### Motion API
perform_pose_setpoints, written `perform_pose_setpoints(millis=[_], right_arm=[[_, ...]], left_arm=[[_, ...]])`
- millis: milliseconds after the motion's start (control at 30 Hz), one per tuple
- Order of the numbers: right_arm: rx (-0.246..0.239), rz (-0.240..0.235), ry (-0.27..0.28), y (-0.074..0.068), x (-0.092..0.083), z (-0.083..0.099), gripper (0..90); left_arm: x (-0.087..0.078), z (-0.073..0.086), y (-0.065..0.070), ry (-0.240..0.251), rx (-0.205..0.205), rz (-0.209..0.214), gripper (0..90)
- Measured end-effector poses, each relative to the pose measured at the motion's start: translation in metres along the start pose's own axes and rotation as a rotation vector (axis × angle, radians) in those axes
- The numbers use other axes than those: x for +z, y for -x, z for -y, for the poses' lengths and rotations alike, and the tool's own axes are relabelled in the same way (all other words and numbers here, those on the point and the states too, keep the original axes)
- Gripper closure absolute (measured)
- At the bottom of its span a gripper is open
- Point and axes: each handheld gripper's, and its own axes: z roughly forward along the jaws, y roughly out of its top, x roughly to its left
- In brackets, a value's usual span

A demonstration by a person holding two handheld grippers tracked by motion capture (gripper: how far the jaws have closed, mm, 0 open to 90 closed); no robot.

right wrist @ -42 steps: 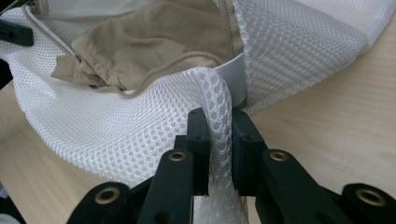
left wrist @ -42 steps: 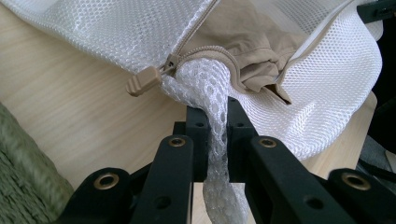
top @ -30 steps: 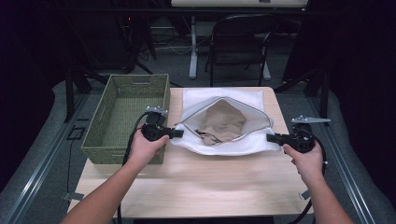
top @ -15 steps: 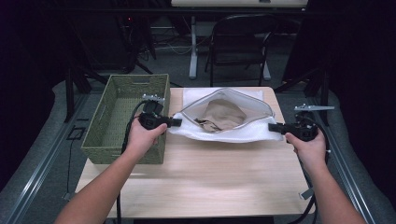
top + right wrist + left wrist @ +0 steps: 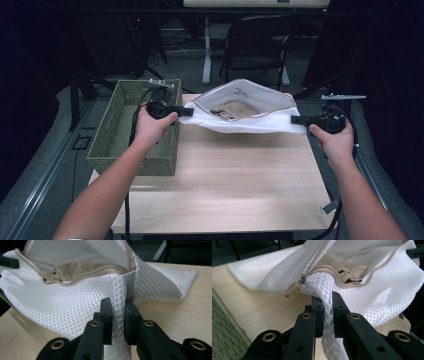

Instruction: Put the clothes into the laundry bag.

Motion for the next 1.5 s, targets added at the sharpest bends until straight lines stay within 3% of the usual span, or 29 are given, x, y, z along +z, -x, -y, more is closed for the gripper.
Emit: perform_pose_setpoints(millis=[600,967,1500], right_arm=[[-0.018,0.032,0.069,-0.003,-0.013,-0.044,80.3],[-0.040,0.056,0.125,-0.007,-0.028,-0.058,81.3],[-0.061,0.059,0.123,-0.015,-0.040,-0.074,83.2]], left_arm=[[-0.018,-0.036,-0.002,0.052,-0.007,-0.024,83.8],[-0.027,-0.049,0.005,0.086,0.024,-0.032,83.9],[-0.041,-0.060,0.008,0.113,0.016,-0.020,84.0]])
